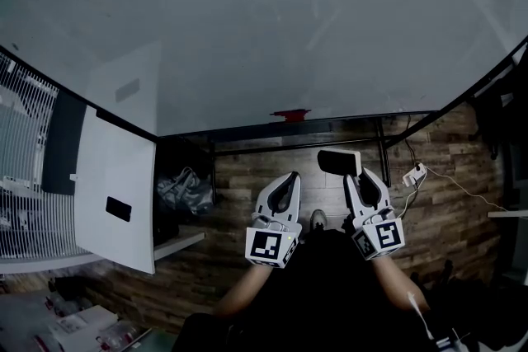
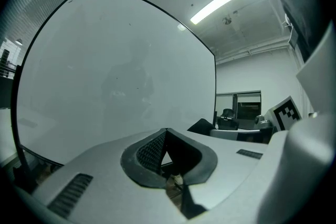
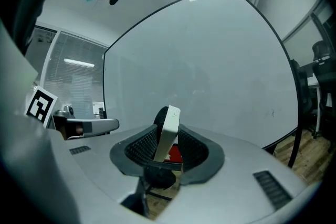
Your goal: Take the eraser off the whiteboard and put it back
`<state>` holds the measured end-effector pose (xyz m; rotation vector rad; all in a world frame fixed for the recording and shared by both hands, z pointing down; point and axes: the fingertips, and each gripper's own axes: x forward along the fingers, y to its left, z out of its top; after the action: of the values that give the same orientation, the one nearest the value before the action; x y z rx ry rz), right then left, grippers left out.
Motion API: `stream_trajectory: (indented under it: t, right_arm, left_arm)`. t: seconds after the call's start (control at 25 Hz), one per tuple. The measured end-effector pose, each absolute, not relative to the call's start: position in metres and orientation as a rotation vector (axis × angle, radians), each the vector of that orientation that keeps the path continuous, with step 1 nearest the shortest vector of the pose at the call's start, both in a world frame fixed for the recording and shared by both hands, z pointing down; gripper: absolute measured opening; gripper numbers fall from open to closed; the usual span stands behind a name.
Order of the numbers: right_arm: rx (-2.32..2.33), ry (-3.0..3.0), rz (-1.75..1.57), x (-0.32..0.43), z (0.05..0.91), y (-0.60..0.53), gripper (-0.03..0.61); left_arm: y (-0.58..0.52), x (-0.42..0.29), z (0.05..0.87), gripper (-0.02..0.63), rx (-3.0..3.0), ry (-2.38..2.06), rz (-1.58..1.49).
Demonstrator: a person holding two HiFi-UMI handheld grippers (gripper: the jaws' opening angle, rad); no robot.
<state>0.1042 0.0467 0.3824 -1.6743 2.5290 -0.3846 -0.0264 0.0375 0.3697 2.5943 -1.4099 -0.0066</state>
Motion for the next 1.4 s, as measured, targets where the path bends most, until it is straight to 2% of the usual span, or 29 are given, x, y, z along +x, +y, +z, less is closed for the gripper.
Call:
stream_trajectory:
  t: [0.88,1.4]
  right_arm:
    - [-1.676,2.528,-0.372,0.105,0.383,0.047,0.13]
    - [-1.717,2.549,-0.393,0.082,0.385,0.053,0.13]
  left_arm:
    - [0.038,-0.03,0.366,0.006,2.612,-1.463,-0.006]
    - [0.048,-0.056,0.371,0.006,2.589,-1.47,-0.011]
